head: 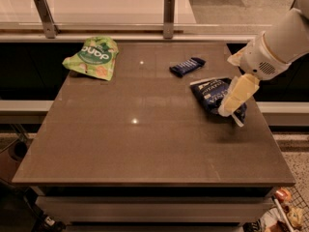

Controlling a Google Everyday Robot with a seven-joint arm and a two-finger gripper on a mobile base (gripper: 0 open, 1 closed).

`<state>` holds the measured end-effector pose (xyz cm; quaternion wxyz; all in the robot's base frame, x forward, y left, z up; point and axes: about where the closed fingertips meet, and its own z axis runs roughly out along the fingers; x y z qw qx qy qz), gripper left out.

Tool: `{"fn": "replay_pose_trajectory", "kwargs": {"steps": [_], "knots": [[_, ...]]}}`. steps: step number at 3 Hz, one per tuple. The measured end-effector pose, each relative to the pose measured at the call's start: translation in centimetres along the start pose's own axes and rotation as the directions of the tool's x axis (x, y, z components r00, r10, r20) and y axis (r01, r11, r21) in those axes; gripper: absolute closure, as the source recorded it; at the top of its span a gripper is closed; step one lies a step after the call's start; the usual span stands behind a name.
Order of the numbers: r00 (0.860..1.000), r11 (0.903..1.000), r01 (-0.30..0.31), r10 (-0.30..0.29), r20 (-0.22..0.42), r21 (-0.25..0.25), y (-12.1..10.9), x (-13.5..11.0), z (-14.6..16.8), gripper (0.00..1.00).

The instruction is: Move blue chip bag near green rice chip bag

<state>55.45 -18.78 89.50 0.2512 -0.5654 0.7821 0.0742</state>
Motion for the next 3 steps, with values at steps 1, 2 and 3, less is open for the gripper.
{"fn": "replay_pose_trajectory", "kwargs": {"steps": [1,2,3], "knots": [[0.996,0.9981,-0.046,0.049,0.079,-0.041,-1.1,0.5,3.1,0.15],[0.989,0.9915,-0.106,0.113,0.093,-0.075,-1.8,2.1,6.1,0.39],[0.989,0.9907,-0.110,0.117,0.092,-0.080,-1.8,2.2,6.5,0.62]]}}
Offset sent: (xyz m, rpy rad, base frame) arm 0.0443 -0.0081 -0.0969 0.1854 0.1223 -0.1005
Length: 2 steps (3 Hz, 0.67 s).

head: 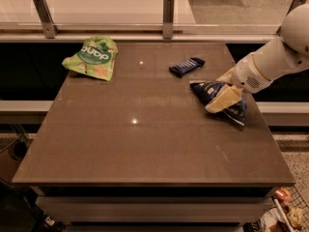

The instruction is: Move blue chip bag near green rice chip bag

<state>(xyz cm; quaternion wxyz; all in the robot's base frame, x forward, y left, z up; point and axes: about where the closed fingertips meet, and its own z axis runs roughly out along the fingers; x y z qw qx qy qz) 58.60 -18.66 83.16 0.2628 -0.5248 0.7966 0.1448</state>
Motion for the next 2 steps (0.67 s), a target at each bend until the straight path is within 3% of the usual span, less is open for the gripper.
{"fn": "replay_pose_trajectory", "kwargs": {"steps": [1,2], "knots": [[1.000,1.0000,0.000,0.000,0.000,-0.001,0.02,-0.08,-0.02,0.85],[1.000,1.0000,0.000,0.000,0.000,-0.001,0.01,-0.20,-0.19,1.00]]}}
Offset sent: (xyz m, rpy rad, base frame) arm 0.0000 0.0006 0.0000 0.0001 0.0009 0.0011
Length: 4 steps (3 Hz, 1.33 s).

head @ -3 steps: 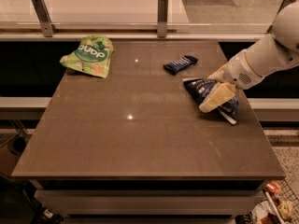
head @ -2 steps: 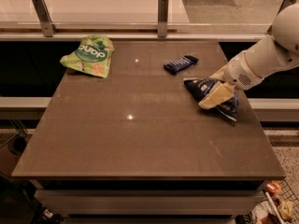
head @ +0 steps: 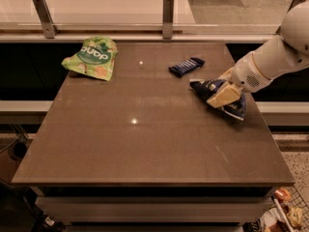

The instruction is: Move blue chip bag near green rice chip bag

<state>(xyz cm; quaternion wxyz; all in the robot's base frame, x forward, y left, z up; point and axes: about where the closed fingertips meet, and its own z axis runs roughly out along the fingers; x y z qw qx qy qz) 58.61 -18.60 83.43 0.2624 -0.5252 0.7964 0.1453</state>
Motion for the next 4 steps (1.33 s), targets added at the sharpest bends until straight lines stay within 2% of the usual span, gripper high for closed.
{"fn": "replay_pose_trajectory", "kwargs": {"steps": [1,2,3,4], "knots": [[1.000,1.0000,0.000,0.000,0.000,0.000,0.0,0.0,0.0,1.00],[0.999,0.9993,0.031,-0.031,-0.017,0.023,0.9,-1.4,-1.1,1.00],[0.994,0.9911,0.103,-0.100,-0.045,0.084,3.3,-5.0,-2.9,1.00],[0.982,0.9698,0.190,-0.187,-0.038,0.152,7.0,-9.5,-5.6,1.00]]}}
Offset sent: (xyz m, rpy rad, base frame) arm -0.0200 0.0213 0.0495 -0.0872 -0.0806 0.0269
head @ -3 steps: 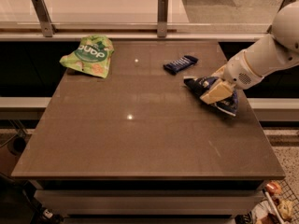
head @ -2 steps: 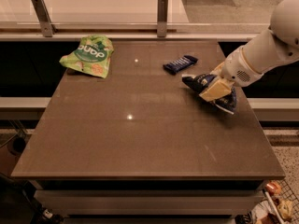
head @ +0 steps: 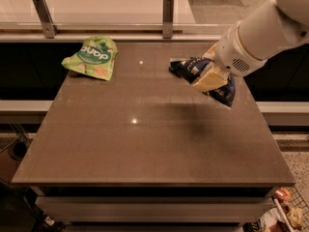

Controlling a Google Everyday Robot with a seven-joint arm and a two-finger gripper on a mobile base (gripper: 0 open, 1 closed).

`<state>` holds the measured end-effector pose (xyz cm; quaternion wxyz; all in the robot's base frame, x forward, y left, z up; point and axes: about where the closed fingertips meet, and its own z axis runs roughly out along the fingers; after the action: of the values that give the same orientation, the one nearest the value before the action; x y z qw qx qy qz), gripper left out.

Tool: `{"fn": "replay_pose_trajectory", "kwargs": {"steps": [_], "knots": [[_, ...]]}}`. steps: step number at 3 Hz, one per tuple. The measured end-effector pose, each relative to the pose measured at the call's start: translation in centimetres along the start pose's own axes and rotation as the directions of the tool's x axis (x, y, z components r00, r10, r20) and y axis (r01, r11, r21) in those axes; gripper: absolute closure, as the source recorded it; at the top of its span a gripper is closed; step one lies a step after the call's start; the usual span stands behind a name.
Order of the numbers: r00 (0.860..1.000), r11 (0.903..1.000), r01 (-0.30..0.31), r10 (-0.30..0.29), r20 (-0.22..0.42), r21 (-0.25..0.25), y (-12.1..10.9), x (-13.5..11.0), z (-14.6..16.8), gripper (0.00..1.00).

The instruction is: Move blue chip bag near green rice chip bag

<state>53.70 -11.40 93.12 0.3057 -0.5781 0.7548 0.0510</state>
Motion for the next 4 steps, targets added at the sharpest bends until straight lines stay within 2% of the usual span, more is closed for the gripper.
{"fn": "replay_pose_trajectory", "kwargs": {"steps": [1,2,3,4], "knots": [[0.992,0.9950,0.099,-0.100,0.079,0.007,2.0,-4.9,-1.2,1.00],[0.952,0.9749,0.219,-0.204,0.229,-0.040,3.4,-9.8,-0.8,1.00],[0.885,0.9407,0.323,-0.260,0.387,-0.105,3.7,-13.7,1.4,1.00],[0.885,0.9407,0.323,-0.260,0.386,-0.105,3.8,-13.7,1.3,1.00]]}}
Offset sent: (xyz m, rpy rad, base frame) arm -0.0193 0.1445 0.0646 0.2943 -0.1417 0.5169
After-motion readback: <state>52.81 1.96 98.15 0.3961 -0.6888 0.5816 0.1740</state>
